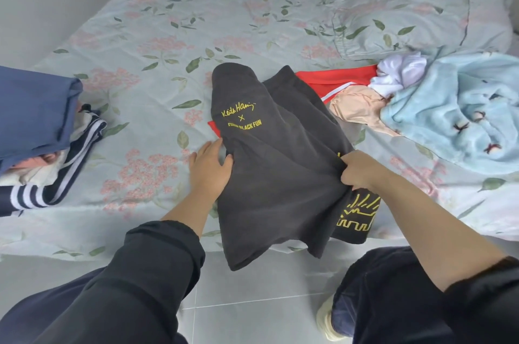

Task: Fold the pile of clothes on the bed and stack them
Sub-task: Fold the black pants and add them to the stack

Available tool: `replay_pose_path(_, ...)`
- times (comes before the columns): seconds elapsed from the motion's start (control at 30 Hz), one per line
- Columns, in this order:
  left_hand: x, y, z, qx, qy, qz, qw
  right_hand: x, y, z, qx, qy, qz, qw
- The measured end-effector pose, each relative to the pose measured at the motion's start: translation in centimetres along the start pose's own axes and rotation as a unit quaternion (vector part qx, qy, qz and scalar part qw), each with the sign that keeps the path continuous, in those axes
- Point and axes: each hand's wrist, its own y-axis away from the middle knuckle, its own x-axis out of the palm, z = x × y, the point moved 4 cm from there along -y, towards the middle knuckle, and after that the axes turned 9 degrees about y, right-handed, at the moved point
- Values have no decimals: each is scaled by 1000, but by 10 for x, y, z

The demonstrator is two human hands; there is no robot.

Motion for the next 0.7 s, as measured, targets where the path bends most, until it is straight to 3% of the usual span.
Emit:
replay_pose_path(0.07, -2, 1, -1, 3, 11, -4, 1000, -5, 2, -15, 20, -218, -22, 975)
replay_pose_path(0.13, -4, 2, -2, 11, 18, -7, 1000, -7, -1, -36, 65, -302, -17, 951)
replay_pose_path(0.17, -4, 3, -2, 13, 24, -10, 1000, -9, -1, -41, 76, -270, -15, 960)
replay_pose_path(0.23, -5, 4, -3, 15, 31, -18, 999, -8, -2, -50, 78, -106, -20, 991)
replay_pose_path(0.3, -5, 5, -5, 18, 31, -20, 999, -1, 0, -53, 67, 33, -4, 997)
replay_pose_path(0.37, -5, 5, -6, 25, 33, -22, 999, 0, -1, -49, 58, 84, -11, 995)
replay_pose_path(0.47, -5, 5, -7, 31, 30, -19, 999, -11, -8, -31, 55, 106, -101, 988)
replay_pose_path(0.6, -5, 4, -6, 39, 19, -21, 999, -18, -25, 5, 17, 40, -175, 984)
replay_pose_path(0.7, -2, 3, -6, 43, -23, 4, 999, -30, -40, 38, -43, 47, -250, 966)
